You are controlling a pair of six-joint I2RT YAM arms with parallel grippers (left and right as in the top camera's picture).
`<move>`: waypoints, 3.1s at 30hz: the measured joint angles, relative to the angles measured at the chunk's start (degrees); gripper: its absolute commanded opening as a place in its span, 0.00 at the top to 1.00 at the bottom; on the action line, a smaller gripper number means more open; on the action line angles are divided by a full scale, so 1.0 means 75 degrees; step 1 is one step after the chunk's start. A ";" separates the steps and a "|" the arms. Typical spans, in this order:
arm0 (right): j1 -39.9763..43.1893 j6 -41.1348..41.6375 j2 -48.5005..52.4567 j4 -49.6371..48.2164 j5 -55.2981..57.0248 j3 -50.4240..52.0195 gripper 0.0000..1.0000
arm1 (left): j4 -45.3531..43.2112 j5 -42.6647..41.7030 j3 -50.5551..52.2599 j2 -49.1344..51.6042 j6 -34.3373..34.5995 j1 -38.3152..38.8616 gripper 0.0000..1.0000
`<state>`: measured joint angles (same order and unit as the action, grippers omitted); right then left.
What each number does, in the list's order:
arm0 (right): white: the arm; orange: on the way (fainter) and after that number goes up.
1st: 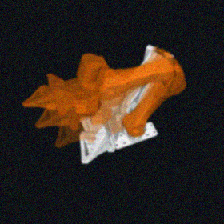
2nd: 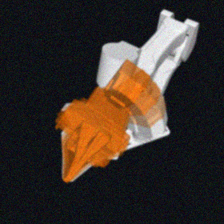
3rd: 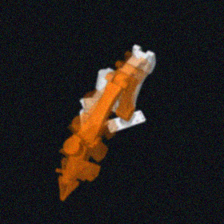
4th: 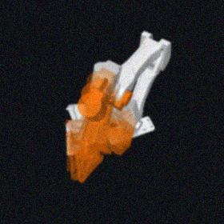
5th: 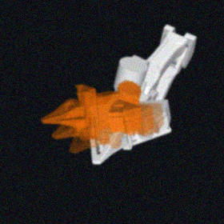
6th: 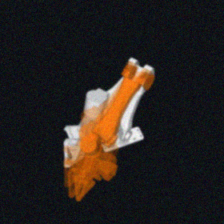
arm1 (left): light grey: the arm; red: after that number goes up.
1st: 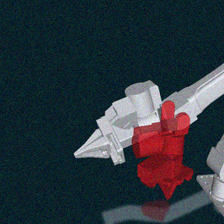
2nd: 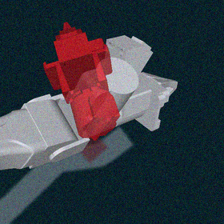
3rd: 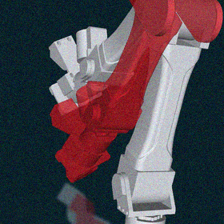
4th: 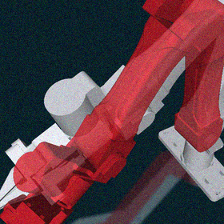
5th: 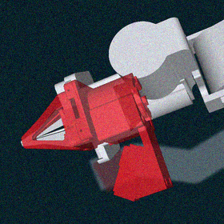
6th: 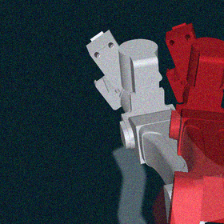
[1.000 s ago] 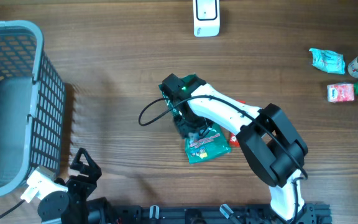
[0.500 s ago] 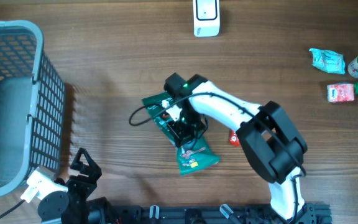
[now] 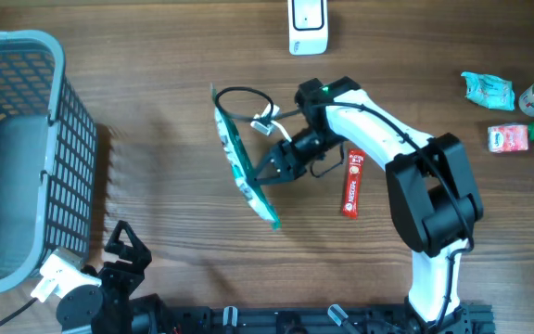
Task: Scan the item barcode
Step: 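Lift the glove pack up to the white scanner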
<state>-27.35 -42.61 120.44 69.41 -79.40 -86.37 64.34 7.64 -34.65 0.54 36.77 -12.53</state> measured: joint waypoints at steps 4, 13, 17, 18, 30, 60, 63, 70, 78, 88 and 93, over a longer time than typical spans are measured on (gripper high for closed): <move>-0.0064 -0.0740 0.0000 -0.0950 -0.0915 -0.0003 0.96 | 0.0003 0.0000 0.0000 0.0000 0.0000 0.0000 0.00; -0.0099 -0.0294 0.0000 -0.1690 -0.1323 -0.0003 0.96 | 0.0003 0.0000 0.0000 0.0000 0.0000 0.0000 0.00; -0.0099 0.1851 0.0000 -0.2398 -0.1323 -0.0006 0.96 | 0.0003 0.0000 0.0000 0.0000 0.0000 0.0000 0.00; -0.0099 0.2809 0.0000 -0.2556 -0.1323 -0.0006 0.96 | 0.0003 0.0000 0.0003 0.0000 0.0000 0.0000 0.00; -0.0096 1.3175 0.0000 -0.2938 -0.1326 -0.0006 0.96 | 0.0003 0.0000 0.0000 0.0000 0.0000 0.0000 0.00; -0.0877 0.7198 -0.1247 -0.1571 0.4707 -0.0020 0.95 | 0.0003 0.0000 0.0000 0.0000 0.0000 0.0000 0.00; -0.1212 0.6875 -0.1384 -0.1539 0.5208 -0.0020 0.95 | 0.0003 0.0000 0.0000 0.0000 0.0000 0.0000 0.00; -0.1355 0.7067 -0.2282 -0.1539 0.7160 -0.0020 0.95 | 0.0003 0.0000 0.0003 0.0000 0.0000 0.0000 0.00; -0.1378 0.7003 -0.2978 -0.2789 0.9941 -0.0020 0.95 | 0.0000 -0.0003 0.0000 0.0000 0.0000 0.0000 0.00; -0.1472 0.5863 -0.2961 -0.4948 1.0739 -0.0017 0.96 | 0.0003 0.0000 0.0000 0.0000 0.0003 0.0000 0.00; -0.1323 0.5269 -0.2553 -0.6336 1.1424 -0.0032 0.96 | 0.0006 -0.0003 0.0000 0.0000 0.0000 0.0000 0.00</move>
<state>-37.28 -3.09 101.30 21.89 6.28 -86.61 64.38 7.62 -34.65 0.54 36.77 -12.53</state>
